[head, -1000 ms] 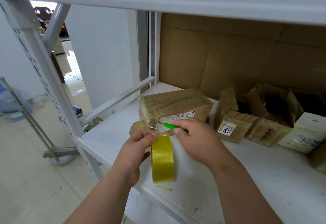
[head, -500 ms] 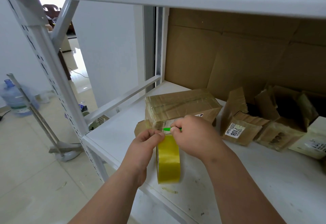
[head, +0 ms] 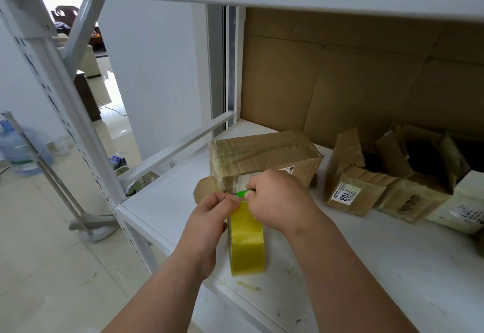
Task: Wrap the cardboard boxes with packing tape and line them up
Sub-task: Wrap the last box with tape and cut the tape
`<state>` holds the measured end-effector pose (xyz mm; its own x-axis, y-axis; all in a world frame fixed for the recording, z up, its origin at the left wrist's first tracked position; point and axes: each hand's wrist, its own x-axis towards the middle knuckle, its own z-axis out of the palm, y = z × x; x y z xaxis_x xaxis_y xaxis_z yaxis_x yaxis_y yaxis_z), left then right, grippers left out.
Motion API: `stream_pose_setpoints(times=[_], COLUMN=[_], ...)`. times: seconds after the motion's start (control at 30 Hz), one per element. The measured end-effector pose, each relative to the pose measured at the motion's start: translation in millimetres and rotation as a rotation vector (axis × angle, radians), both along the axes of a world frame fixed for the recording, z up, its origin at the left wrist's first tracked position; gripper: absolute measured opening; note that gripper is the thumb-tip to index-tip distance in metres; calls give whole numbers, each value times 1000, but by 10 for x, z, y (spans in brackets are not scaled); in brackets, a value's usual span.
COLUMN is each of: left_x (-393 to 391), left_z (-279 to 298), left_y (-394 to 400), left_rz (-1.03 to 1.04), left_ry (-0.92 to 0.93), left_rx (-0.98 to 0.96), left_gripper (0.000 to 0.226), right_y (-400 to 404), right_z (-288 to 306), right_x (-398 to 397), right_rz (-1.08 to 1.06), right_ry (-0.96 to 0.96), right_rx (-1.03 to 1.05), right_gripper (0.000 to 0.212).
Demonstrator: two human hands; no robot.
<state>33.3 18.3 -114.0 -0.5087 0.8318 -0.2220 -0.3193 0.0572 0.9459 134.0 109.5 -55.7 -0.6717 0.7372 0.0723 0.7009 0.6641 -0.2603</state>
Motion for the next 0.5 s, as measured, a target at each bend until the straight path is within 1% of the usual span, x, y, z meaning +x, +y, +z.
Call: stream_pose_setpoints(times=[0.13,0.3,0.4,0.5], left_x=[-34,-48,-64,-66], left_z=[-9,13,17,17], left_y=[-9,-11,-9,-7], left_rz=[-2,-4,-13,-17], left_ry=[17,-29,-28,-20], left_rx=[-19,-13,-25,-42], left_gripper=[4,3,4,5], right_y=[80,265,279,210], right_z=[-88,-254,-467,-641], right_x=[57,262,350,386], right_rz=[-53,-206,-247,-261], right_ry=[7,-59,-114,-176], right_rx=[-19,-104,-134,-153], right_gripper=[22,24,24,30])
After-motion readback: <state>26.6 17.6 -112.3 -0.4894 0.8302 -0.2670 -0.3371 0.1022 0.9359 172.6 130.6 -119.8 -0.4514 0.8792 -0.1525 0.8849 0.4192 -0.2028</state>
